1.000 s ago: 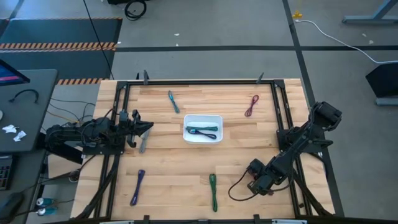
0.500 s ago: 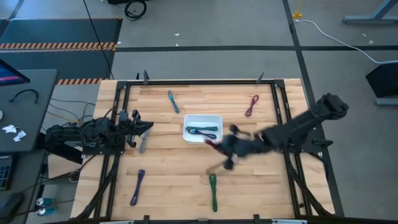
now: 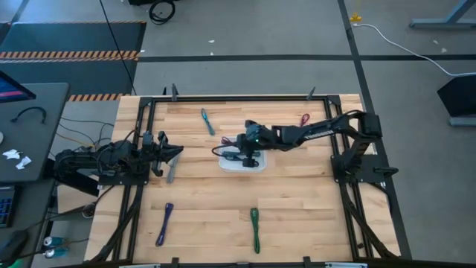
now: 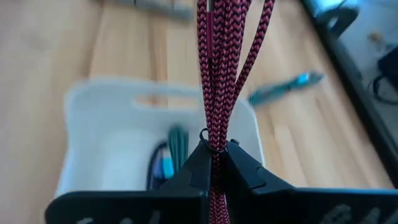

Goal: Pick and place USB-C Cables
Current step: Put the bottom black and pink charger cable into the white bin, then put the black and pink charger cable into the white bin

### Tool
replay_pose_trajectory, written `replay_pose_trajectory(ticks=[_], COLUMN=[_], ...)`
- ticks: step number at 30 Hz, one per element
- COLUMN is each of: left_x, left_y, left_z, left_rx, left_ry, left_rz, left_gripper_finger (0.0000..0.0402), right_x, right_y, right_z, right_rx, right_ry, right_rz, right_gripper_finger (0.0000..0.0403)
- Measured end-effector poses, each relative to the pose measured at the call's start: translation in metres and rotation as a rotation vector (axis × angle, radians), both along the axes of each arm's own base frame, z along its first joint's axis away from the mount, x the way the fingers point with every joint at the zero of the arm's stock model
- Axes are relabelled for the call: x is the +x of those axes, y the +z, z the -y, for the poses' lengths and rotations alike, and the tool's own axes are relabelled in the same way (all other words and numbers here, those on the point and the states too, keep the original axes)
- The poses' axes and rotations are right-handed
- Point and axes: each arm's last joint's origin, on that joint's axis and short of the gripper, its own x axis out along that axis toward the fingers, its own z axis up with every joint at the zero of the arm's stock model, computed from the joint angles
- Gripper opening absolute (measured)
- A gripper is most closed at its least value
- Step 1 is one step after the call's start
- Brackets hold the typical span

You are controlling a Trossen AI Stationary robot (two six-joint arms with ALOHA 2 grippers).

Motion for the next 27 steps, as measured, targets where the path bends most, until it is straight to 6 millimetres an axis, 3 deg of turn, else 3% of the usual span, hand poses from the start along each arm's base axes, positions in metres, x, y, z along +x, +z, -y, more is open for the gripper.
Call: replay_pose_trajectory(ticks=[6, 12, 17, 21, 27], left_x=[0.000, 0.000, 0.000, 0.000, 0.000], left_y=[0.000, 0.000, 0.000, 0.000, 0.000], left_z=[0.000, 0.000, 0.000, 0.000, 0.000], left_rx=[0.000, -0.001, -0.007, -0.026, -0.041], left_ry=[0.000, 0.000, -0.001, -0.005, -0.008], left_rz=[0.001, -0.001, 0.002, 0.004, 0.005], left_gripper_finger=[0.0022, 0.0018, 0.0014, 0.0018, 0.0022], right_x=[0.004, 0.009, 0.010, 0.011, 0.005], right_y=[-0.009, -0.029, -0.037, -0.025, 0.016], right_z=[0.004, 0.006, 0.006, 0.006, -0.005], right_rx=[0.002, -0.024, -0.038, -0.073, -0.141], right_ry=[0.019, 0.009, -0.006, -0.032, -0.093], right_rz=[-0.234, -0.336, -0.364, -0.305, -0.159], right_gripper_finger=[0.0024, 0.0041, 0.0079, 0.0118, 0.0140])
